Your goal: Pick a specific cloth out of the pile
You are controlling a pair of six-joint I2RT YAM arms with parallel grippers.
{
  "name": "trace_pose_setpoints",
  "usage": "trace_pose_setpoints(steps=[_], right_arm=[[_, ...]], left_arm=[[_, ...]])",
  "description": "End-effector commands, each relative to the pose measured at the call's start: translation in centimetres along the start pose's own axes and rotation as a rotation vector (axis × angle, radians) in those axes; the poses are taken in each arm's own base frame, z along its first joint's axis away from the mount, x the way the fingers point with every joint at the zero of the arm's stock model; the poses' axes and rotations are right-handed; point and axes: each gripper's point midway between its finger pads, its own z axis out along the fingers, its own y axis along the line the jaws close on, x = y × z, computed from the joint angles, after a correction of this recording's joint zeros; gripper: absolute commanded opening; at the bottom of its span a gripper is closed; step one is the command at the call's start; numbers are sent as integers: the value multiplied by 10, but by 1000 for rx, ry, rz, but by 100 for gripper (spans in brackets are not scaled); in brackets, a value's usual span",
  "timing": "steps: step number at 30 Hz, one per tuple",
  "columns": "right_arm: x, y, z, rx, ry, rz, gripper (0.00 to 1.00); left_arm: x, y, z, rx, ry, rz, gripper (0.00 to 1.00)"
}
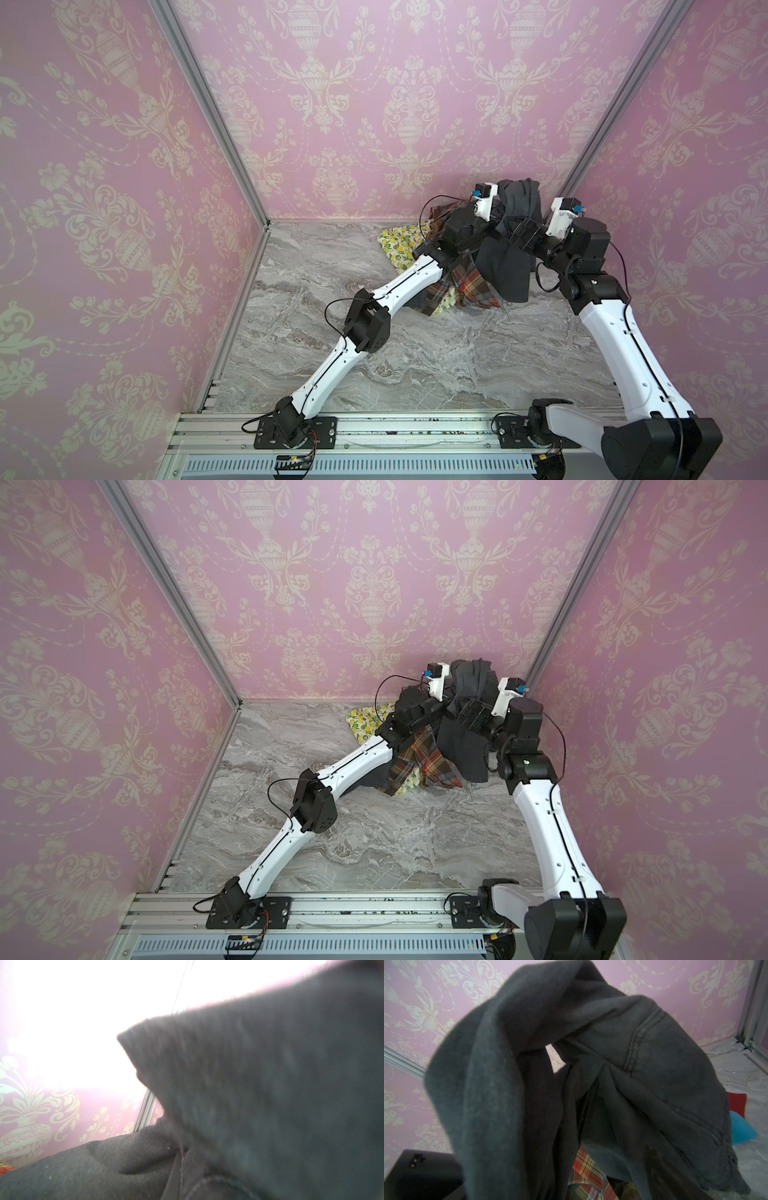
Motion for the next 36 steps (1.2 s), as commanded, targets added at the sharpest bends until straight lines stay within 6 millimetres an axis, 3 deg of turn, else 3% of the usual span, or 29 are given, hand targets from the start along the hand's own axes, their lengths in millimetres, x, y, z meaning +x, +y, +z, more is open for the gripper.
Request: trace_pose_setpoints(steps=[1, 9, 18, 27, 36], right_arm=[[20, -18, -2, 32, -32, -55, 100], [38, -31, -20, -9, -211, -121, 100], [57, -5, -32, -184, -291, -236, 100], [77, 4, -14, -212, -231, -288, 100], [90, 13, 23, -267, -207, -297, 100]], left_arm=[[-143, -68, -31, 99, -238, -1, 0], [-186, -88, -49, 104, -298, -2, 0], [-202, -96, -57, 98, -314, 24, 0], [-234, -123, -75, 148, -359, 51, 0], [-261, -159, -95, 200, -389, 72, 0]])
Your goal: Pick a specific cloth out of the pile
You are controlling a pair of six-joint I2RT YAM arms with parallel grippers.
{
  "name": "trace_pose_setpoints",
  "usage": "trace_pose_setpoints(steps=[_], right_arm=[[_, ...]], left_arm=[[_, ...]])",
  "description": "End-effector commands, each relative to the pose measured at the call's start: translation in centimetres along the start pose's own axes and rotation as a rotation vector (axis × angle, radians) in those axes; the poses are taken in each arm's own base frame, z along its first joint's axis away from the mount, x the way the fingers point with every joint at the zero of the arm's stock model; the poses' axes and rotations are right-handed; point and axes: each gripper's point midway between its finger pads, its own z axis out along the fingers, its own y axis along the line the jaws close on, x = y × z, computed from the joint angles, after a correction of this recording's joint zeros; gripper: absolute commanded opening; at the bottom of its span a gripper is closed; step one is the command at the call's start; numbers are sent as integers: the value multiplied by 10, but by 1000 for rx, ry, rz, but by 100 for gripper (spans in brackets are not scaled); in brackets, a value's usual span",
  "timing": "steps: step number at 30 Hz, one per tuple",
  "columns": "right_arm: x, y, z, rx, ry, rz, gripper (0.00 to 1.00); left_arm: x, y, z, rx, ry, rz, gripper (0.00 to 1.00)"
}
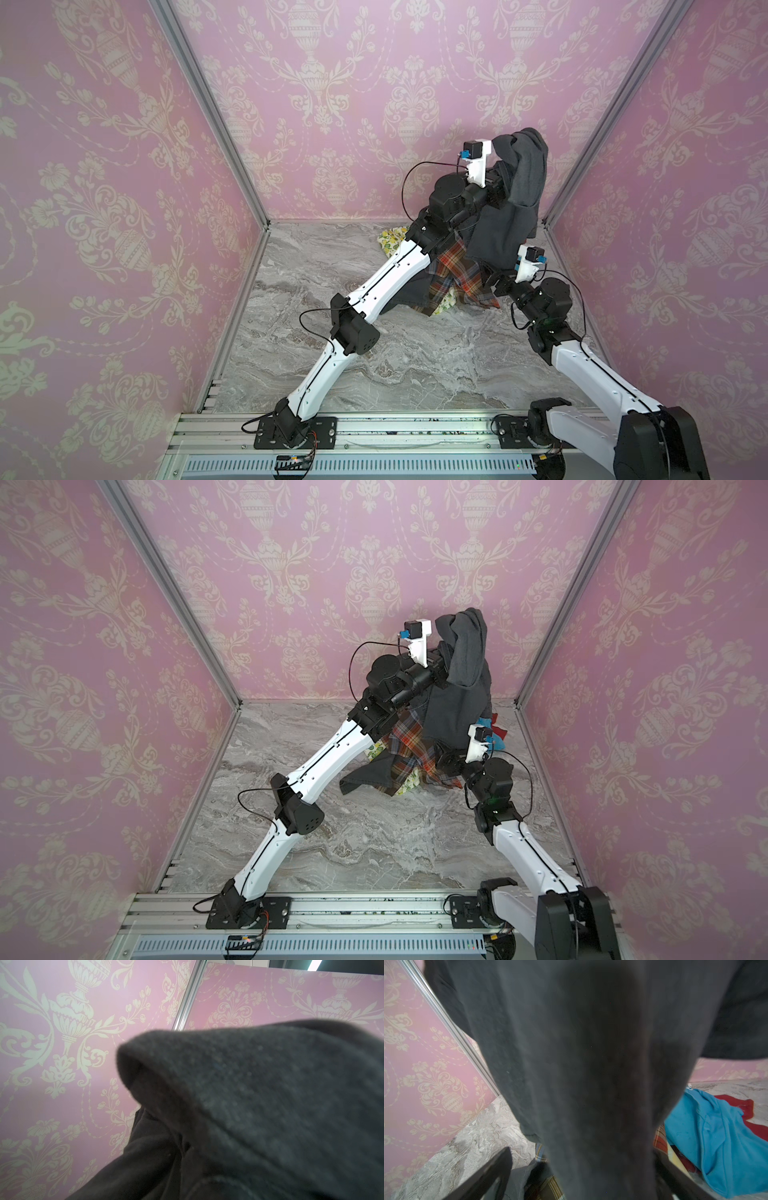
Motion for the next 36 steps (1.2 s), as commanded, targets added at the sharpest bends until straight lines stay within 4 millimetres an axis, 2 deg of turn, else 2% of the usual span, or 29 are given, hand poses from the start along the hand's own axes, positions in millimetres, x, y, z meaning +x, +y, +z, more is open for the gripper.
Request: trace_pose_setpoints(steps=[1, 4, 6, 12, 15, 17, 18, 21, 24, 25, 27, 31, 36], right_arm=[[-16, 13, 15, -71, -79, -36, 100], [-18, 13, 36, -93, -117, -35, 100], [-26, 13, 46, -110, -176, -37, 100], [-82, 25, 66, -153, -317, -58, 100], [-107, 31, 75, -162, -326, -83, 100], [-117, 36, 85, -183, -304, -93, 99], [-125, 40, 88, -199, -308, -93, 95], [-147, 40, 96, -210, -298, -68, 46], [-173, 40, 95, -199, -279, -60, 7], [-191, 40, 91, -187, -301, -66, 0], [-212, 39, 83, -162, -315, -70, 0], [-250, 37, 71, -126, -330, -72, 0], [-281, 34, 65, -74, -326, -89, 0]], left_arm=[[-119, -86, -35, 160, -235, 66, 0], [-119, -98, -37, 174, -230, 70, 0], [-119, -104, -37, 181, -225, 71, 0], [-116, -114, -39, 190, -190, 76, 0], [-113, -113, -39, 182, -167, 82, 0], [-110, -112, -39, 183, -156, 80, 0], [-109, -113, -39, 184, -150, 76, 0], [-103, -109, -38, 167, -116, 86, 0], [-92, -100, -38, 120, -57, 115, 0], [-89, -94, -38, 91, -38, 135, 0], [-82, -80, -39, 39, 4, 158, 0], [-63, -36, -44, -74, 114, 161, 0], [-38, 9, -53, -176, 205, 185, 0]])
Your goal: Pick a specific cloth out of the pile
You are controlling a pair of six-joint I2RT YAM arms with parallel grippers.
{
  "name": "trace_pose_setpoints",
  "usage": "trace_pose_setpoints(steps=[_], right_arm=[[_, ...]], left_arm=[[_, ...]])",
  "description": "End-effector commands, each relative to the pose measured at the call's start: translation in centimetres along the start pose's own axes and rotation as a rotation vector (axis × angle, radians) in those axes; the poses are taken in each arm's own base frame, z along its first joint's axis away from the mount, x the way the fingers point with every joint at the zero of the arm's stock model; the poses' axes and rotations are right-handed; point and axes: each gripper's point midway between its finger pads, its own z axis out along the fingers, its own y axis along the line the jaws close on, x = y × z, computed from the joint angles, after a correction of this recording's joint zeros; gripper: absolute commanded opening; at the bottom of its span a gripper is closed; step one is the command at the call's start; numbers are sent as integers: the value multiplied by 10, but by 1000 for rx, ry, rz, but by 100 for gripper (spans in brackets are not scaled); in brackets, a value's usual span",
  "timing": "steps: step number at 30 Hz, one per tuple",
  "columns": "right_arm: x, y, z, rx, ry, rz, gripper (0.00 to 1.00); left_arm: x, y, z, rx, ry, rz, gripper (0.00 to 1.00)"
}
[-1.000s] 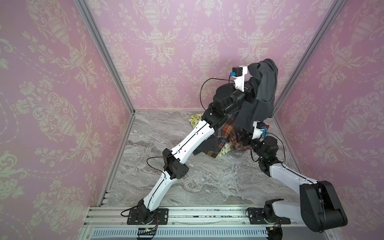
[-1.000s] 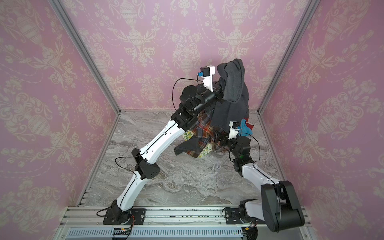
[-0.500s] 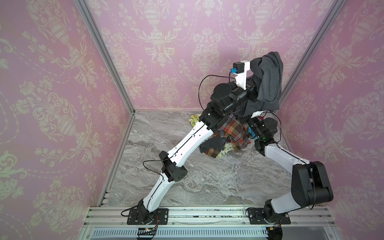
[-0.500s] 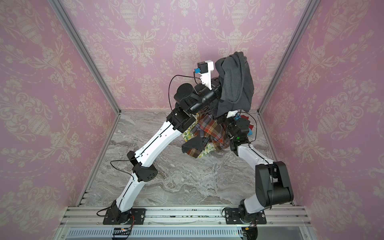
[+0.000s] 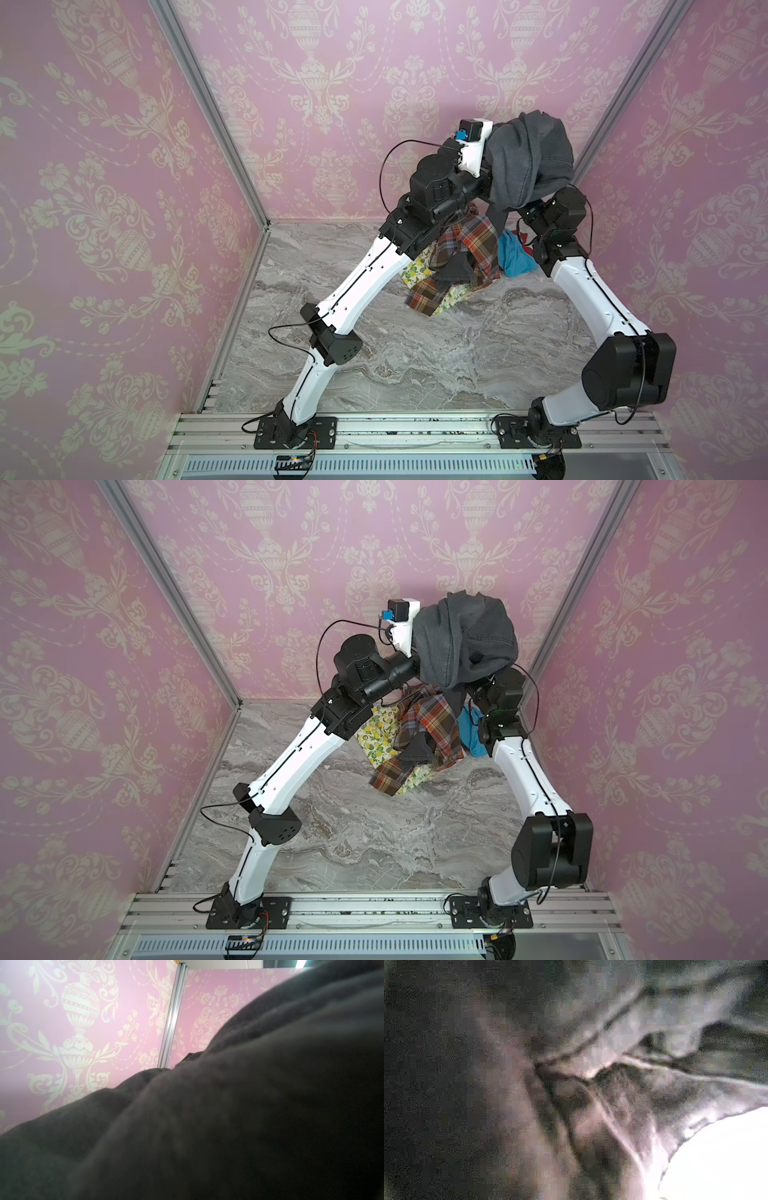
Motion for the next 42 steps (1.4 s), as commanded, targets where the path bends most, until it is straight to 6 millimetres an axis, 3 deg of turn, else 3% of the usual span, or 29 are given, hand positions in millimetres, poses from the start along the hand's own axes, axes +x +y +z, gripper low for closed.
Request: trace_pose_setpoints(steps=[1, 7, 12, 16, 23, 30, 36, 42], right_arm=[[-78, 23, -18, -2, -132, -65, 0], [-111, 26, -16, 28, -160, -107, 0], [-135, 31, -15, 44, -181, -137, 0], [-144, 35, -16, 39, -182, -154, 0], [-139, 33, -13, 49, -144, -200, 0], [-166, 42, -9, 36, -183, -226, 0], [-194, 66, -10, -28, -231, -232, 0], [-197, 112, -13, -118, -225, -273, 0]], left_arm=[[26, 43, -8, -122, 97, 37, 0], [66, 85, -11, -202, 216, 48, 0], [93, 102, -14, -216, 289, 39, 0], [110, 103, -16, -196, 321, 33, 0], [137, 108, -32, -193, 354, 31, 0], [164, 113, -55, -216, 381, 18, 0], [170, 115, -68, -233, 370, -2, 0], [159, 125, -77, -272, 351, -4, 0]])
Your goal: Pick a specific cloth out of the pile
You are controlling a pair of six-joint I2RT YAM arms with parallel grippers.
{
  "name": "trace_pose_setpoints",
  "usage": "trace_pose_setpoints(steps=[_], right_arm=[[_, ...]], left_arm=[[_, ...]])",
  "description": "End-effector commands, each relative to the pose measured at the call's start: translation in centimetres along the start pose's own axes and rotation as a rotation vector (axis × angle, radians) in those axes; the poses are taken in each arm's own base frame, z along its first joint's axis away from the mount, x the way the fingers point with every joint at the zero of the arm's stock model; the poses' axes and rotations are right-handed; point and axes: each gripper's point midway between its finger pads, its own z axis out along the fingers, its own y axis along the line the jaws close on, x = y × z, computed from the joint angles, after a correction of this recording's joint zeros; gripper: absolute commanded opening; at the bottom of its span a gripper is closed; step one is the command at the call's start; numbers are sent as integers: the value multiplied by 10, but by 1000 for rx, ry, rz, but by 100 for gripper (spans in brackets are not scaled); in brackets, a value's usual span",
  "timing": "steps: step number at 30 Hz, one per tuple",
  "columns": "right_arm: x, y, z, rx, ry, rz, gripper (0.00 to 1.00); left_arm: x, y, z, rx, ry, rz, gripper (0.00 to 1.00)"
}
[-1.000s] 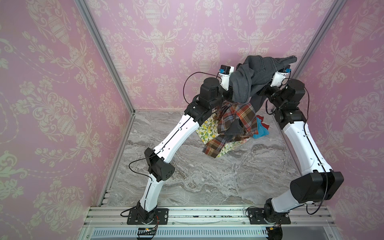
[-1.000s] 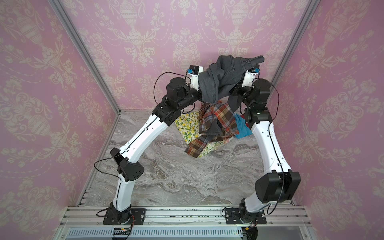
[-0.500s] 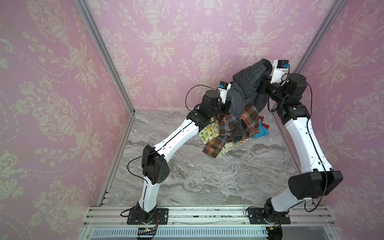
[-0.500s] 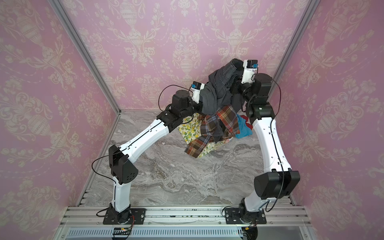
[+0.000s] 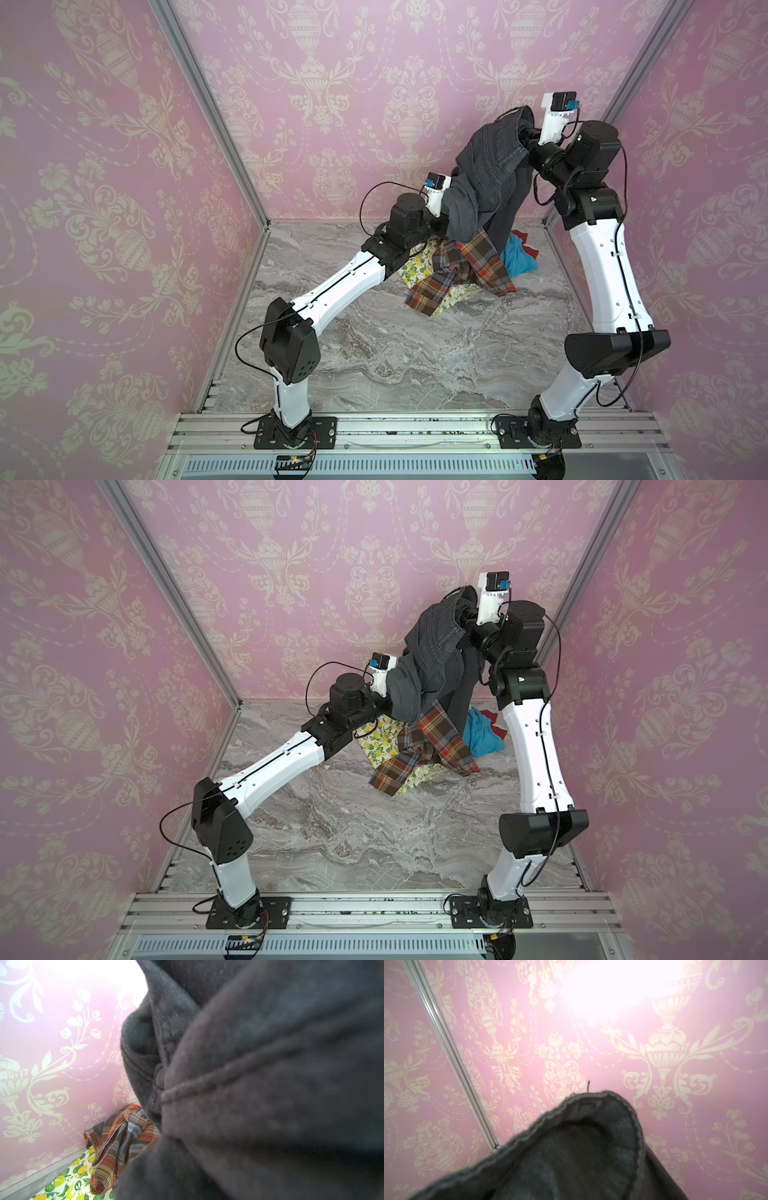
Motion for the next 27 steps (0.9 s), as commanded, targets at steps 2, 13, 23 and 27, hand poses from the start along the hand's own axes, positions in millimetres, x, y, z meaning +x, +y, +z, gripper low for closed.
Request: trace_pose_setpoints(steps=[2, 13, 23, 27], right_arm=[[-99, 55, -41, -88, -278, -113, 0], [-148, 97, -77, -166, -375, -94, 0], [-123, 124, -84, -226, -255, -32, 0], [-122, 132, -90, -237, -219, -7, 0]], left_arm=[[30, 30, -11, -91, 104, -30, 0], [37, 52, -22, -156, 117, -57, 0], [48, 63, -39, -220, 164, -38, 0], [49, 65, -45, -230, 170, -41, 0]])
